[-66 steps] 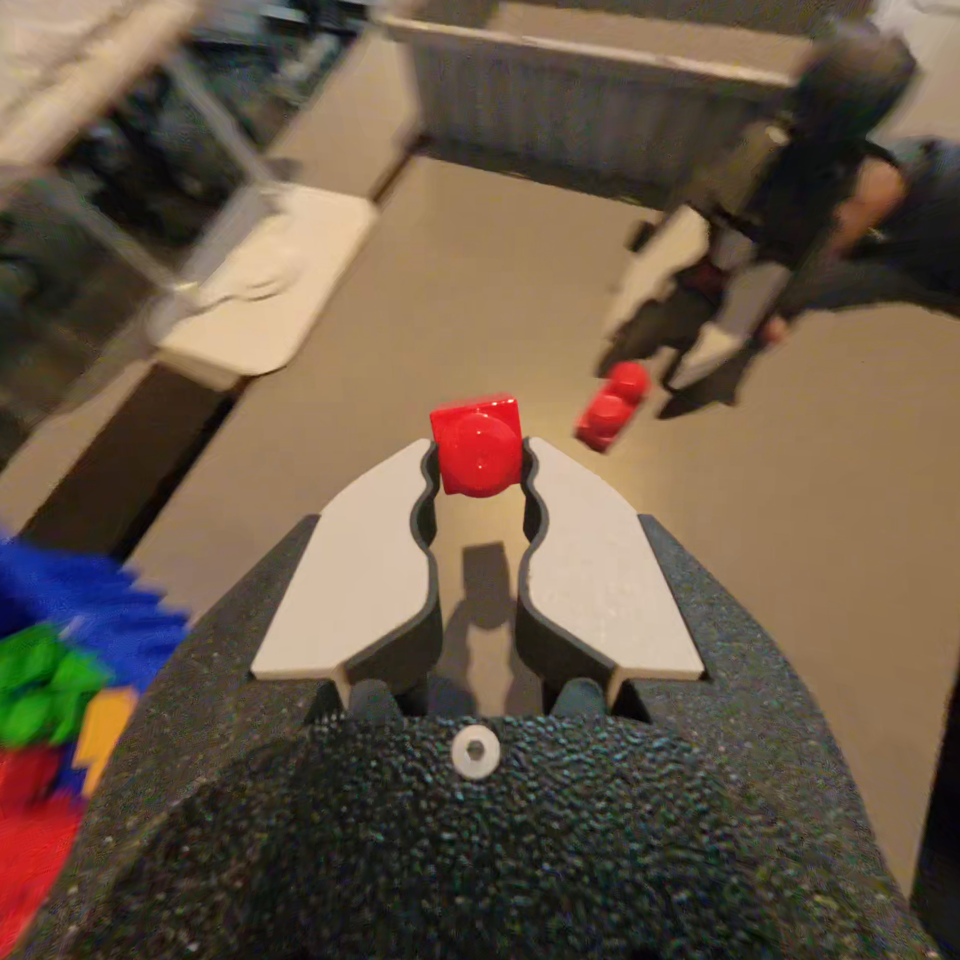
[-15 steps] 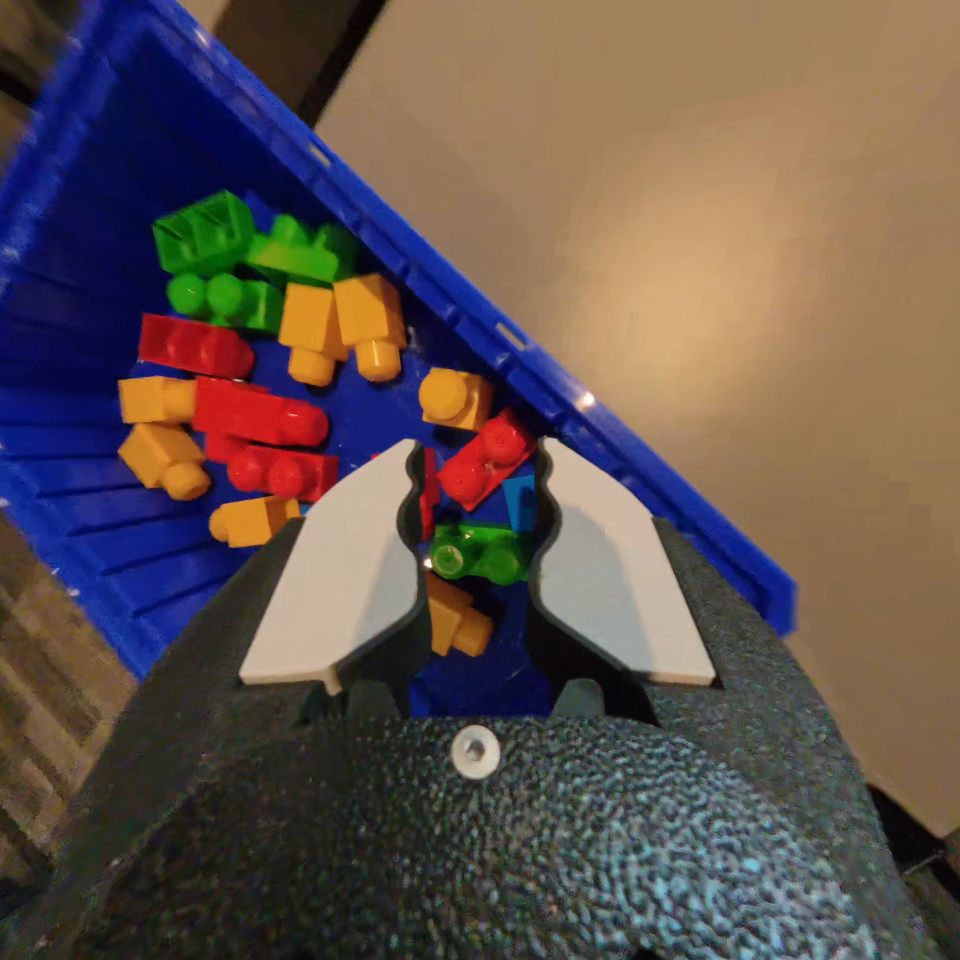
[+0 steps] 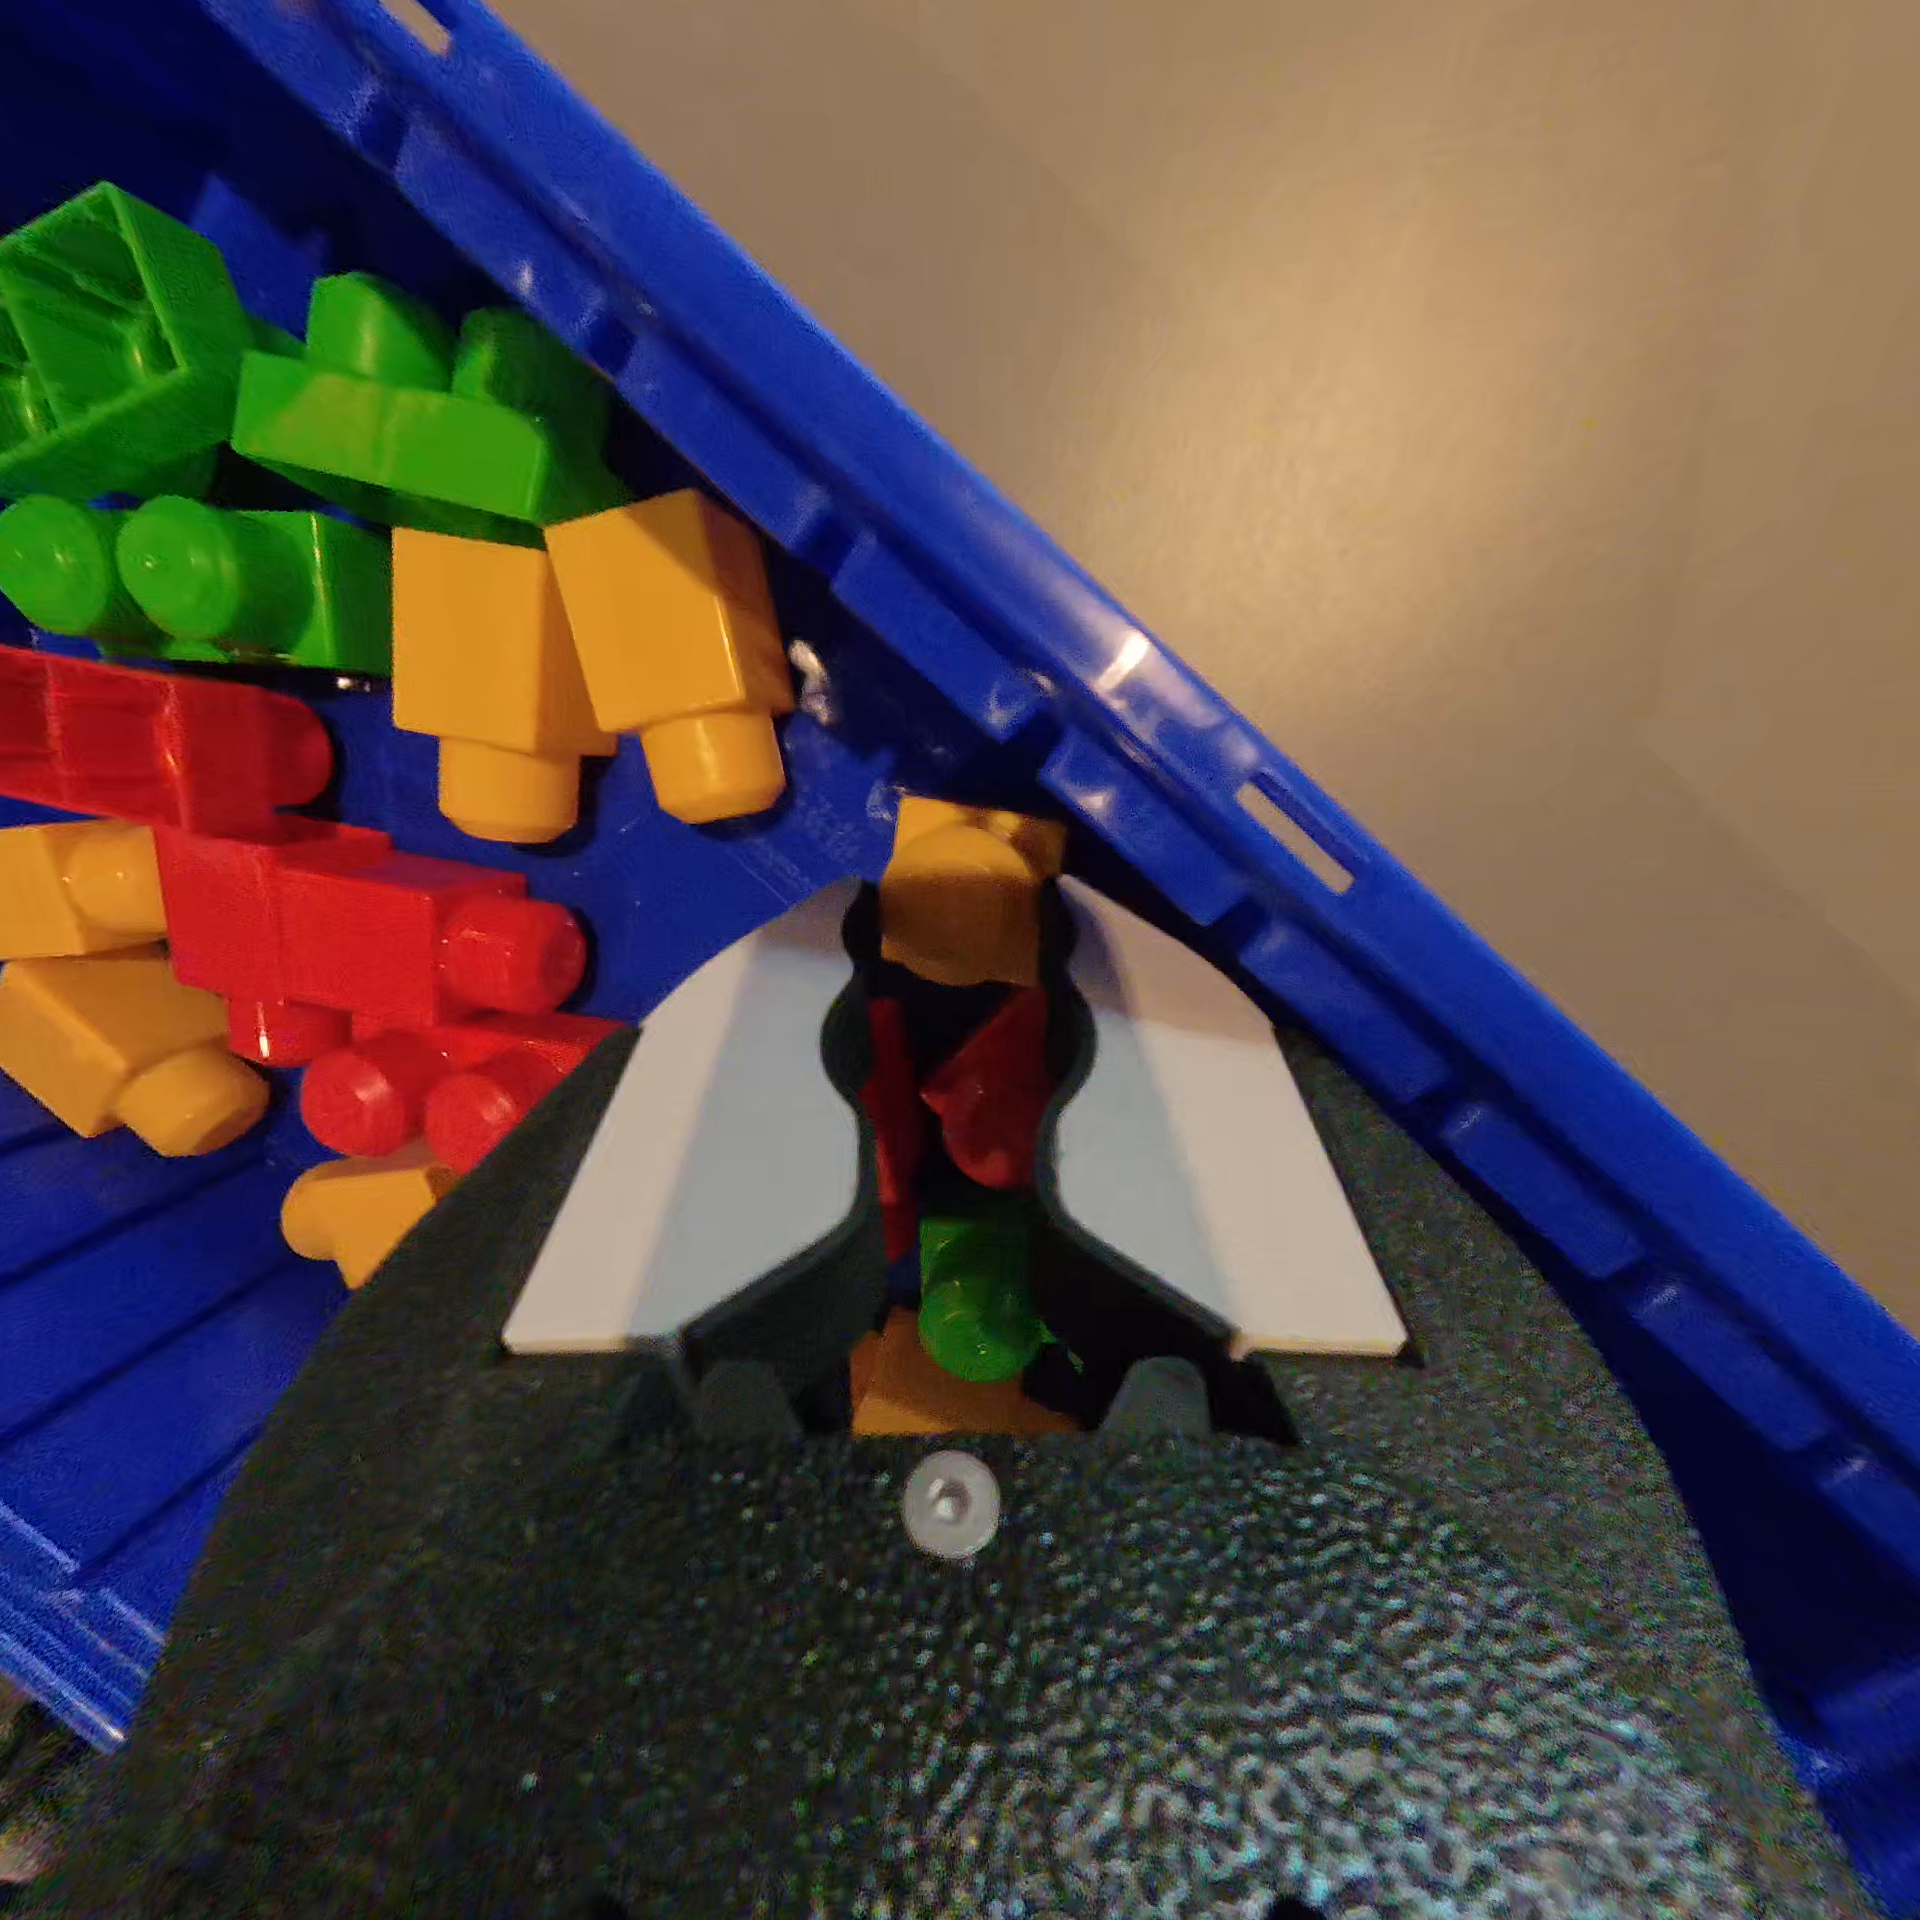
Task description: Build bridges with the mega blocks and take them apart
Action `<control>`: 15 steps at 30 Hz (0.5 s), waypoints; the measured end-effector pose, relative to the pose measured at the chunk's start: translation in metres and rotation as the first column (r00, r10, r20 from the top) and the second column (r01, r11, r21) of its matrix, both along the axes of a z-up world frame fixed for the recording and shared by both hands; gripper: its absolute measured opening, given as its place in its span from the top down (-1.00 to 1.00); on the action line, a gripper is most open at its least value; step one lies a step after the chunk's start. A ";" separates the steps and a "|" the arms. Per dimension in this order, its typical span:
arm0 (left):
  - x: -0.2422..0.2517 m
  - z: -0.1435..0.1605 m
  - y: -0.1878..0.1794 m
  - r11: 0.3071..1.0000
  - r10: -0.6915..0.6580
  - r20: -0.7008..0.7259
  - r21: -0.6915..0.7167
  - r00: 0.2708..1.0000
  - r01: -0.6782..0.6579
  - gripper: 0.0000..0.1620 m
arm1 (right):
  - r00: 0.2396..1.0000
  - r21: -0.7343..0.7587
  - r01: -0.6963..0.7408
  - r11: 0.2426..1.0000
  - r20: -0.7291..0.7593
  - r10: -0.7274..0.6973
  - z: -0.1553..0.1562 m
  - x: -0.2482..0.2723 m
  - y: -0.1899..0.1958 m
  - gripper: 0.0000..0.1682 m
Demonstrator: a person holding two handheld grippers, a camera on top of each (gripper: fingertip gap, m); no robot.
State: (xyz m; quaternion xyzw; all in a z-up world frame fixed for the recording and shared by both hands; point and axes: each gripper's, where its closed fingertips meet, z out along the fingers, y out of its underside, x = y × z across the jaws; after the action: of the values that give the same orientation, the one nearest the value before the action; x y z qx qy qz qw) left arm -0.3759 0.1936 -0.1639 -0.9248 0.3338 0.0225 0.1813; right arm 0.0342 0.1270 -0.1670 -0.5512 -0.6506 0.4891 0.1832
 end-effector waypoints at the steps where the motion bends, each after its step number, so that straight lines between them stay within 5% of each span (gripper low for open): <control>1: 0.000 0.000 -0.001 1.000 0.008 0.003 -0.003 1.000 -0.008 0.64 | 1.000 0.005 -0.002 1.000 0.002 0.002 0.000 0.000 0.000 0.40; 5: -0.012 0.021 0.004 0.993 0.082 -0.027 0.089 0.996 -0.080 0.65 | 1.000 0.021 0.002 1.000 -0.012 -0.002 0.001 0.000 0.000 0.40; 9: 0.009 0.095 0.005 0.946 0.074 0.020 0.316 0.997 -0.077 0.65 | 0.999 0.030 0.014 0.999 -0.031 -0.013 0.003 0.000 0.001 0.38; 12: 0.086 0.143 -0.011 0.906 -0.093 0.097 0.422 0.991 0.043 0.65 | 1.000 0.044 0.018 0.999 -0.024 -0.016 0.002 -0.001 0.002 0.37; 15: 0.181 0.138 -0.039 0.893 -0.291 0.127 0.393 0.948 0.222 0.65 | 1.000 0.063 0.022 0.998 -0.011 -0.022 0.000 -0.002 0.002 0.37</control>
State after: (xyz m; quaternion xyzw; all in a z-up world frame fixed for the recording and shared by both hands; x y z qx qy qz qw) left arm -0.1945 0.1549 -0.0258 -0.8191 0.4248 -0.0232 0.3849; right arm 0.0322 0.1288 -0.1674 -0.5496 -0.6588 0.4691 0.2095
